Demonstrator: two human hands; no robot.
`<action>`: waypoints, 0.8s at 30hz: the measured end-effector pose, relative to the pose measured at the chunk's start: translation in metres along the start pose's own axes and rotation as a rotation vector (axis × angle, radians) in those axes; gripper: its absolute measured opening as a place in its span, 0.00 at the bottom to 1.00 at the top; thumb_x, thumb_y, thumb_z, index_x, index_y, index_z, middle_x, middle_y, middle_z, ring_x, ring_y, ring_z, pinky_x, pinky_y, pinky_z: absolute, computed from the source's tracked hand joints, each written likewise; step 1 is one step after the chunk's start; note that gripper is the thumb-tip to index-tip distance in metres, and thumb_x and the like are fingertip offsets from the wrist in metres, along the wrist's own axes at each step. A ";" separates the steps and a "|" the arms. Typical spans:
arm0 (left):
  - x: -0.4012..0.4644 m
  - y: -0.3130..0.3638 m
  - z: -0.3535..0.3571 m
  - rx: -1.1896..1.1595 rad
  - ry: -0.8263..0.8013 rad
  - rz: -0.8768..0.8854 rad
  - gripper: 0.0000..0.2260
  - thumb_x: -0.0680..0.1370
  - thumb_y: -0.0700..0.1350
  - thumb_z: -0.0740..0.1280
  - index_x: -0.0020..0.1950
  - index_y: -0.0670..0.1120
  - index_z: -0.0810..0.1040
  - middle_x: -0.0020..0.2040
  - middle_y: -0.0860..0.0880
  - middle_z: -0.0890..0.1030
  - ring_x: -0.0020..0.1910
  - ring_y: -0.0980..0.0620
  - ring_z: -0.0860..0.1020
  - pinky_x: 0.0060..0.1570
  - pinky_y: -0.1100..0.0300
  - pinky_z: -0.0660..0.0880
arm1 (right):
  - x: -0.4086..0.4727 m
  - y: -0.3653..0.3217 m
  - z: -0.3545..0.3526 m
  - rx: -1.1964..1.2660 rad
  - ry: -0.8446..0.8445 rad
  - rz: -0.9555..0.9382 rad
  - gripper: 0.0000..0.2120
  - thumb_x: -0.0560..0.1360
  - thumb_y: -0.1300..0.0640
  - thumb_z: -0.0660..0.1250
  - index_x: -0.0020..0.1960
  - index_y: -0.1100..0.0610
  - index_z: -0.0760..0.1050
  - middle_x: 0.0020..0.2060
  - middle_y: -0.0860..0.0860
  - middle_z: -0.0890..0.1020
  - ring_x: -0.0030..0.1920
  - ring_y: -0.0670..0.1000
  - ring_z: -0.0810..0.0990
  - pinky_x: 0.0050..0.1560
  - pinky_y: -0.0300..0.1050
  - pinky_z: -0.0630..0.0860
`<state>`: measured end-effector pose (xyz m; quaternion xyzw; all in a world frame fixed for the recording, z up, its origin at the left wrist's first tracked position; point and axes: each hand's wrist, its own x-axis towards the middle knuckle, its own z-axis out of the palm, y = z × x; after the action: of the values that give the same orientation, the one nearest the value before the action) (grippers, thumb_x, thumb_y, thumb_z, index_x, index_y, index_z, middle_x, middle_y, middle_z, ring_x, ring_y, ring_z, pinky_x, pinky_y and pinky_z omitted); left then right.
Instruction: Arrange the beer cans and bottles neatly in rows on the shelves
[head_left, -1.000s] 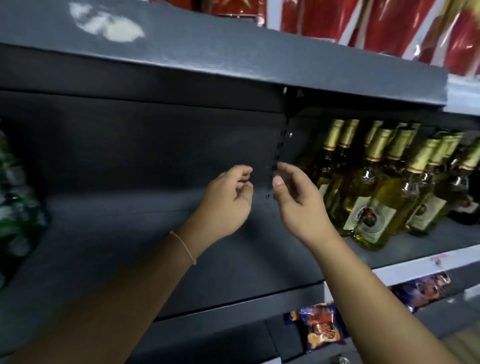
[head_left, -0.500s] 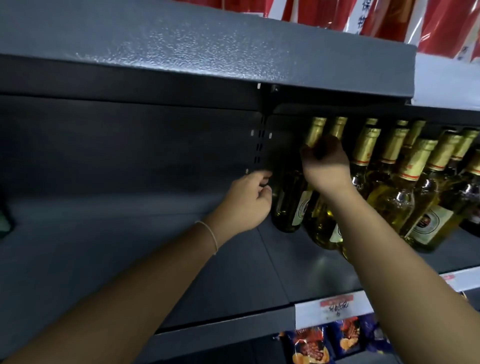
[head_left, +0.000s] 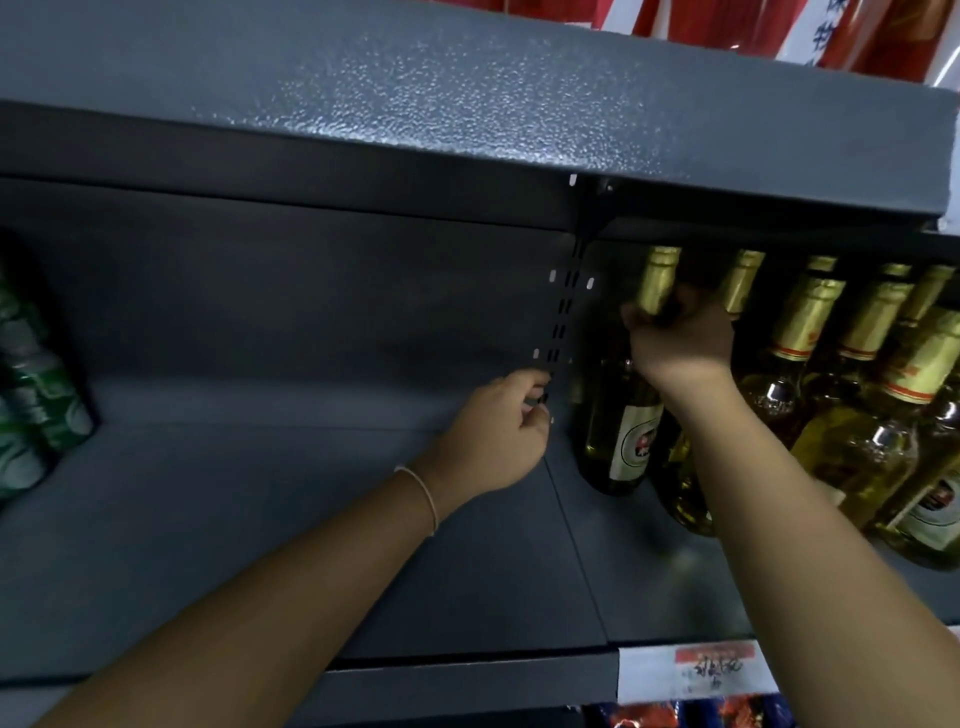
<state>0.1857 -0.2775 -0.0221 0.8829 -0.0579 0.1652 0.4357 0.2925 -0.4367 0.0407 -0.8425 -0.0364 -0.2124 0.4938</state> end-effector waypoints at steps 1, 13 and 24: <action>-0.001 -0.001 0.000 0.003 -0.002 -0.001 0.18 0.81 0.41 0.61 0.71 0.46 0.69 0.66 0.47 0.75 0.60 0.54 0.76 0.63 0.60 0.72 | -0.002 -0.001 0.002 0.027 -0.005 -0.004 0.15 0.74 0.50 0.72 0.59 0.51 0.76 0.53 0.49 0.81 0.58 0.52 0.79 0.62 0.47 0.76; -0.016 -0.025 -0.030 -0.102 -0.106 -0.166 0.26 0.71 0.51 0.75 0.66 0.48 0.72 0.59 0.51 0.79 0.55 0.54 0.79 0.58 0.53 0.77 | -0.063 -0.043 0.046 0.111 0.055 -0.149 0.17 0.67 0.43 0.77 0.47 0.53 0.80 0.34 0.43 0.81 0.36 0.42 0.81 0.35 0.33 0.73; -0.058 -0.091 -0.106 -0.119 0.001 -0.304 0.33 0.52 0.66 0.79 0.52 0.56 0.76 0.49 0.58 0.83 0.48 0.60 0.81 0.52 0.55 0.80 | -0.123 -0.114 0.130 0.240 -0.090 -0.148 0.18 0.65 0.44 0.79 0.47 0.53 0.79 0.35 0.45 0.83 0.36 0.42 0.82 0.37 0.38 0.77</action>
<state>0.1280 -0.1400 -0.0504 0.8540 0.0670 0.0942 0.5072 0.1914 -0.2500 0.0303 -0.7811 -0.1453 -0.2045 0.5719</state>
